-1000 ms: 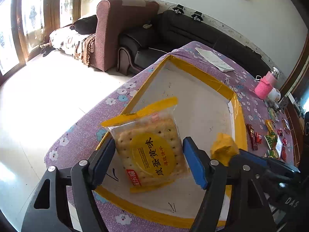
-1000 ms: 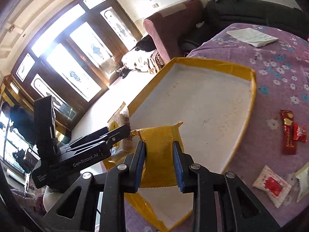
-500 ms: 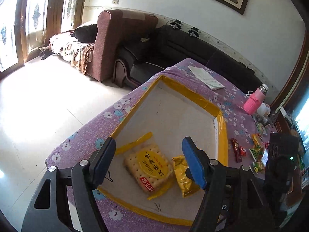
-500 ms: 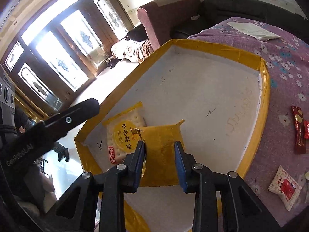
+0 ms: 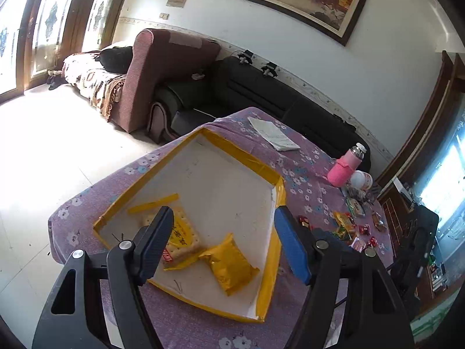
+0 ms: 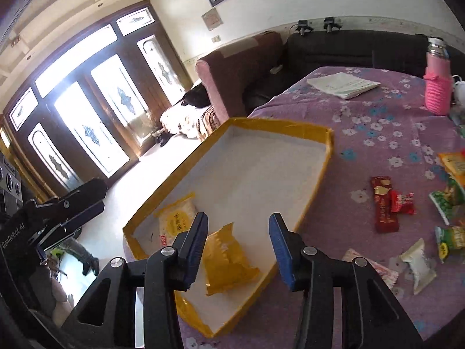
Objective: Organize snacks
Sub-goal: 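Open both tools to drop the cracker pack and pouch into the tray, then grasp the white wrapped snack with the right tool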
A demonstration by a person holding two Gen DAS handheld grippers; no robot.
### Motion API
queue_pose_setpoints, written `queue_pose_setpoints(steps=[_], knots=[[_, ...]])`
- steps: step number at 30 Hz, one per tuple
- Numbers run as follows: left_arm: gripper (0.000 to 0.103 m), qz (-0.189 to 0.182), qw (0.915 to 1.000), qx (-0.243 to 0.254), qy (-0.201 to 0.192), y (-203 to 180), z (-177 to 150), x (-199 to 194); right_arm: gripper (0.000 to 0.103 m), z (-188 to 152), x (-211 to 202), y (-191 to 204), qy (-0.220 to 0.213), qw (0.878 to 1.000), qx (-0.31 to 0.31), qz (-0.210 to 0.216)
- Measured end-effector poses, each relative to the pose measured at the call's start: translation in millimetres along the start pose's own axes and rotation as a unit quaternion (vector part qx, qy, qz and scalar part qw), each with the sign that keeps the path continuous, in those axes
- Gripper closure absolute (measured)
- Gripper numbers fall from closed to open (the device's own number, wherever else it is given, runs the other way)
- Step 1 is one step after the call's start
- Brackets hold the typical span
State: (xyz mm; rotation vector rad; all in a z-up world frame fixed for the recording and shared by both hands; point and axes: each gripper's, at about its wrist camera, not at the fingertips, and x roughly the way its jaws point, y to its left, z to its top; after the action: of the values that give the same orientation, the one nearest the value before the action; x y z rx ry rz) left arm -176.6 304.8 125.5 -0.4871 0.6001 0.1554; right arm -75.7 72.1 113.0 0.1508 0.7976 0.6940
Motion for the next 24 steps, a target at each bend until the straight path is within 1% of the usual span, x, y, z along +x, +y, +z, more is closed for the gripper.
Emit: queue_pose_setpoints(steps=[1,2,3,5,7,9,11,13,15,17,19,20,22,23,24], knots=[[0.031,-0.004,1.0000,0.002,0.002,-4,-2,1,0.043,3,-10,-14,-0.017,1.000,0.013,-0.009],[0.031,-0.011,0.9999,0.003,0.003,-8,-4,1,0.039,4,-23,-32,-0.033,0.999,0.030,-0.018],[0.031,-0.019,0.9998,0.006,0.006,-13,-7,2,0.039,6,-34,-53,-0.042,0.997,0.050,-0.031],[0.030,-0.034,0.9992,0.015,0.014,-24,-13,5,0.039,4,-54,-94,-0.042,0.994,0.090,-0.049],[0.030,-0.044,0.9983,0.026,0.028,-35,-20,13,0.038,-2,-70,-134,-0.040,0.989,0.122,-0.079],[0.030,-0.052,0.9969,0.037,0.046,-47,-28,24,0.039,-11,-81,-165,-0.032,0.983,0.141,-0.108],[0.031,-0.065,0.9949,0.042,0.065,-56,-35,32,0.039,-19,-82,-184,-0.019,0.980,0.158,-0.115],[0.031,-0.075,0.9930,0.047,0.079,-65,-42,35,0.039,-26,-74,-186,-0.002,0.980,0.161,-0.116],[0.031,-0.075,0.9925,0.055,0.080,-71,-46,34,0.039,-29,-62,-182,0.014,0.983,0.154,-0.100],[0.031,-0.072,0.9927,0.057,0.079,-73,-46,31,0.039,-29,-50,-168,0.033,0.988,0.120,-0.090],[0.031,-0.070,0.9934,0.050,0.076,-72,-43,27,0.039,-28,-33,-151,0.054,0.992,0.069,-0.089],[0.031,-0.067,0.9939,0.049,0.073,-71,-41,23,0.041,-28,-23,-143,0.065,0.993,0.041,-0.093],[0.031,-0.055,0.9951,0.053,0.063,-70,-39,14,0.044,-29,-8,-135,0.083,0.991,0.006,-0.102],[0.031,-0.047,0.9957,0.056,0.057,-69,-38,10,0.051,-30,0,-133,0.091,0.990,-0.008,-0.108],[0.031,-0.042,0.9962,0.057,0.051,-67,-37,6,0.055,-30,7,-134,0.099,0.989,-0.016,-0.111]])
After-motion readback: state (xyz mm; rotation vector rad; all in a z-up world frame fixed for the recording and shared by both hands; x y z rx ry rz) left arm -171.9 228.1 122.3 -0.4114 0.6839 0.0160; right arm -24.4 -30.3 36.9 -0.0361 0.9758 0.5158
